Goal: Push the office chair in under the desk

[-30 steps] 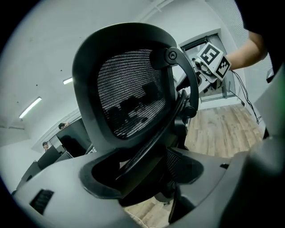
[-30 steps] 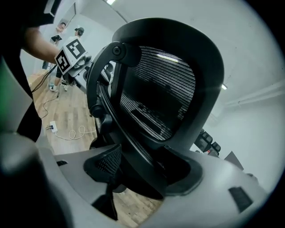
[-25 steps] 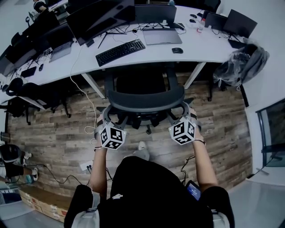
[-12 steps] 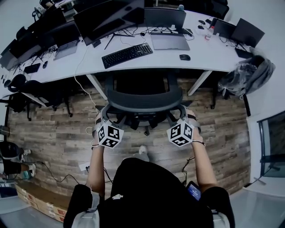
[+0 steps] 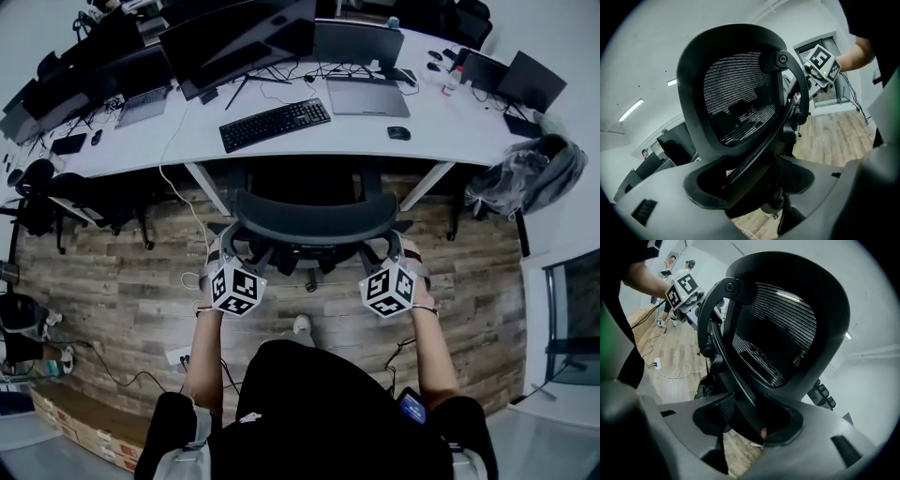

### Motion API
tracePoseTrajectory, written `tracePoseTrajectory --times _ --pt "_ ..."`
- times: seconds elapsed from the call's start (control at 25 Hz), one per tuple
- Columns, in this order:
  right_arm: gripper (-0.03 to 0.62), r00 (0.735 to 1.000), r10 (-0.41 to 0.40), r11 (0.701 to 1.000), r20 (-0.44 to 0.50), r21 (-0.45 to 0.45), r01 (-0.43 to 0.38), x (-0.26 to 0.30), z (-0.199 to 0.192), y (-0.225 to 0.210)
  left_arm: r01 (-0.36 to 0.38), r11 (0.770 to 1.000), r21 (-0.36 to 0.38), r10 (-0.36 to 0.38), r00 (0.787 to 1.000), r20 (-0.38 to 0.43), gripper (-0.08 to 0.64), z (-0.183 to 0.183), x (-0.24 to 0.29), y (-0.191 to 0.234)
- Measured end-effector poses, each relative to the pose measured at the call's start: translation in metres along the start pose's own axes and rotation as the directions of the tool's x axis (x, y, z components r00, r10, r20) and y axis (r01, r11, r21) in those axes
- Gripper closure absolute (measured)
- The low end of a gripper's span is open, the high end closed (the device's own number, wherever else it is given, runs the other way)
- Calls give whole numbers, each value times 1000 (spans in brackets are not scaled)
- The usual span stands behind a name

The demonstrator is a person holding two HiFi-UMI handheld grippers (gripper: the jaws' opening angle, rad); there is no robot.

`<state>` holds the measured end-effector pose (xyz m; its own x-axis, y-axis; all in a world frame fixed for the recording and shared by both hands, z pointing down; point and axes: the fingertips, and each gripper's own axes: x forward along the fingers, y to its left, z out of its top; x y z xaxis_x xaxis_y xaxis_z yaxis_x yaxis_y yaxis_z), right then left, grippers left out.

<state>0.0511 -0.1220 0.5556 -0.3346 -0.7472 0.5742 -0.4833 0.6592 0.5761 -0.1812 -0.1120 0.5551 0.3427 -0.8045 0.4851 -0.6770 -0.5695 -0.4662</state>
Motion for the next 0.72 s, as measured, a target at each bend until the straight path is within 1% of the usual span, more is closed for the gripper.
tracePoseTrajectory --times 0.48,0.72 --pt "387 998 -3 1000 -56 31 5 18 -20 -34 51 998 30 -50 998 -34 250 21 40 5" --pt "383 998 -13 1000 -53 27 15 22 -24 -44 42 998 41 -41 999 -24 250 28 49 6"
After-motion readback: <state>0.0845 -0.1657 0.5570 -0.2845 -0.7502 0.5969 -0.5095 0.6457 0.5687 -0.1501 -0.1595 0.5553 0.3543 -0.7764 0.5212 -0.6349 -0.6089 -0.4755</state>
